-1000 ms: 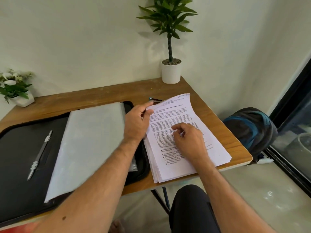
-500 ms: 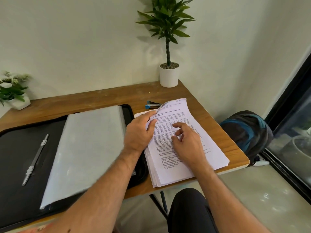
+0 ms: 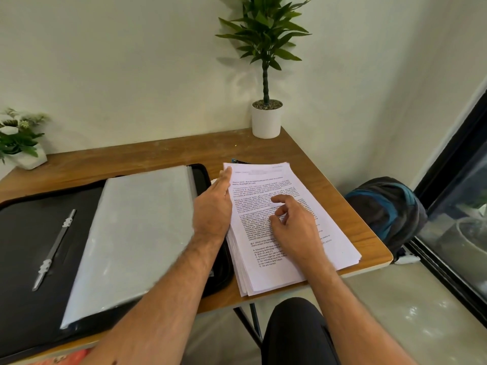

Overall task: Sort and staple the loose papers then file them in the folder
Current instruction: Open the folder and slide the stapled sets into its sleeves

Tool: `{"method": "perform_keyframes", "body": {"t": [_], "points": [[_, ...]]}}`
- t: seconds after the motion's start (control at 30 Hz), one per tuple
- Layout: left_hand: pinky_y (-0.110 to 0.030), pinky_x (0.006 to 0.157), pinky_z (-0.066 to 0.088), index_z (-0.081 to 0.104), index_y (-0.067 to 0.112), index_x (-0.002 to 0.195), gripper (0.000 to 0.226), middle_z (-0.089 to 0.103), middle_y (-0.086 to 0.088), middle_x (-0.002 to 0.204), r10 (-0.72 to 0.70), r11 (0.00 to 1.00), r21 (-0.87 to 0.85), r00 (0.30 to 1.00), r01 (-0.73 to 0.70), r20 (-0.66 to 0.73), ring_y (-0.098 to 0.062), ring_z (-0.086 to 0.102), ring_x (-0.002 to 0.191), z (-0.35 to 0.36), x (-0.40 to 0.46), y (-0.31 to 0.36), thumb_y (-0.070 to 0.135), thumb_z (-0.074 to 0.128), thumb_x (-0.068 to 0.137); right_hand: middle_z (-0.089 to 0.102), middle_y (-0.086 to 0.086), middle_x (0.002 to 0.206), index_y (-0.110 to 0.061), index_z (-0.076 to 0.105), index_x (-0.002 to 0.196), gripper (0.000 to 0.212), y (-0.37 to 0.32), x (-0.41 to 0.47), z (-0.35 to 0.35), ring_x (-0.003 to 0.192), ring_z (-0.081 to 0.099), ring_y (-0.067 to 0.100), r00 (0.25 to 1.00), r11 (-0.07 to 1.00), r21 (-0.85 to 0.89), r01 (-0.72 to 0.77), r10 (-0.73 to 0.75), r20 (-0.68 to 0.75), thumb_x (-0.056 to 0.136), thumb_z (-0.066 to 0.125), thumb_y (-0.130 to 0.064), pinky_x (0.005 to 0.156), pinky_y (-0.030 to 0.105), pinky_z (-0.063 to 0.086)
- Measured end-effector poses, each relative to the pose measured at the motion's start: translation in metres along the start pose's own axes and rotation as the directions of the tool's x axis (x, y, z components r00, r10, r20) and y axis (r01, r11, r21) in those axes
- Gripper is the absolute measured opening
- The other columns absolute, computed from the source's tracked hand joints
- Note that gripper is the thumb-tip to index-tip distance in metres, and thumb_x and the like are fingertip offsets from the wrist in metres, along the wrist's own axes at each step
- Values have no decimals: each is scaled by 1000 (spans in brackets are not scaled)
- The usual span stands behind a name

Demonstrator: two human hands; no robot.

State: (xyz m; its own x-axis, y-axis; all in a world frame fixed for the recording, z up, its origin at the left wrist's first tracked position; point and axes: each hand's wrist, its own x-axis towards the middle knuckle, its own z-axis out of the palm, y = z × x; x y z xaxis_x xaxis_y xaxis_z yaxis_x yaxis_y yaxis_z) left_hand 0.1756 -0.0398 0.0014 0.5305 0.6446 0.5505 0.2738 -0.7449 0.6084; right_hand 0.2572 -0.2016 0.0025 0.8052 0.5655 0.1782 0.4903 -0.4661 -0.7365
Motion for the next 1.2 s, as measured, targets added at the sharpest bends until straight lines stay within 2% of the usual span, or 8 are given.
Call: {"method": "perform_keyframes", "body": {"t": [0.07, 0.23, 0.33, 0.53, 0.77, 0.9, 1.07, 1.2], "points": [[-23, 76, 52, 53, 20, 148, 43, 75, -6, 113, -15, 1000, 20, 999, 14, 31, -14, 66, 90, 2, 2, -1, 22, 53, 105, 64, -10, 115, -38, 52, 128, 39, -1, 0, 0, 98, 62, 9, 1000, 1000, -9, -5, 5, 3, 94, 66, -26, 87, 29, 56], [-30, 102, 50, 41, 19, 154, 54, 58, -2, 144, 3, 998, -65, 998, 2, 65, -18, 59, 124, 1, 5, 2, 15, 57, 103, 64, -10, 115, -37, 52, 128, 38, -2, 0, 0, 99, 62, 10, 1000, 1000, -4, -4, 4, 12, 94, 66, -27, 89, 31, 56], [-23, 97, 42, 34, 19, 157, 63, 63, -4, 135, -25, 999, -42, 995, 29, 93, -18, 58, 121, 4, 7, -3, 22, 61, 101, 63, -11, 115, -37, 52, 128, 37, -2, 0, 0, 99, 62, 10, 1000, 1000, -3, -3, 3, 17, 94, 66, -28, 89, 32, 56], [-39, 99, 52, 63, 12, 138, 36, 67, -7, 124, 130, 988, 69, 988, -136, 81, -21, 58, 114, 7, 5, -12, 15, 54, 104, 62, -13, 115, -36, 56, 124, 31, -4, -1, 2, 97, 59, 8, 999, 999, -32, 12, -11, 35, 95, 65, -27, 89, 28, 56], [-37, 108, 49, 59, 11, 141, 39, 57, -7, 146, 137, 978, 150, 987, -148, 80, -25, 58, 131, 12, 5, -12, 17, 58, 102, 62, -11, 114, -34, 58, 123, 30, -3, -1, -2, 98, 58, 6, 999, 999, -39, 22, -21, 47, 95, 64, -26, 89, 26, 52], [-36, 108, 44, 60, 9, 140, 39, 60, -11, 143, 197, 953, 209, 973, -218, 117, -27, 59, 128, 10, 8, -10, 18, 60, 102, 62, -12, 112, -34, 59, 122, 29, -4, 1, -1, 95, 58, 6, 998, 999, -38, 39, -37, 41, 95, 64, -26, 83, 21, 50], [-27, 91, 51, 60, 23, 132, 31, 71, 2, 123, 56, 996, 61, 980, -69, 193, -18, 67, 107, 4, 8, -1, 29, 61, 101, 62, -13, 109, -35, 60, 121, 28, -2, 1, 1, 93, 58, 5, 999, 998, -47, 39, -37, 36, 94, 65, -27, 79, 18, 47], [-29, 90, 54, 47, 20, 140, 45, 68, -3, 131, -96, 994, -31, 960, 108, 264, -21, 68, 111, 2, 6, 2, 22, 65, 99, 62, -13, 108, -34, 61, 120, 27, 0, -1, 2, 93, 58, 5, 999, 999, -31, 28, -27, 40, 94, 65, -27, 82, 23, 53]]}}
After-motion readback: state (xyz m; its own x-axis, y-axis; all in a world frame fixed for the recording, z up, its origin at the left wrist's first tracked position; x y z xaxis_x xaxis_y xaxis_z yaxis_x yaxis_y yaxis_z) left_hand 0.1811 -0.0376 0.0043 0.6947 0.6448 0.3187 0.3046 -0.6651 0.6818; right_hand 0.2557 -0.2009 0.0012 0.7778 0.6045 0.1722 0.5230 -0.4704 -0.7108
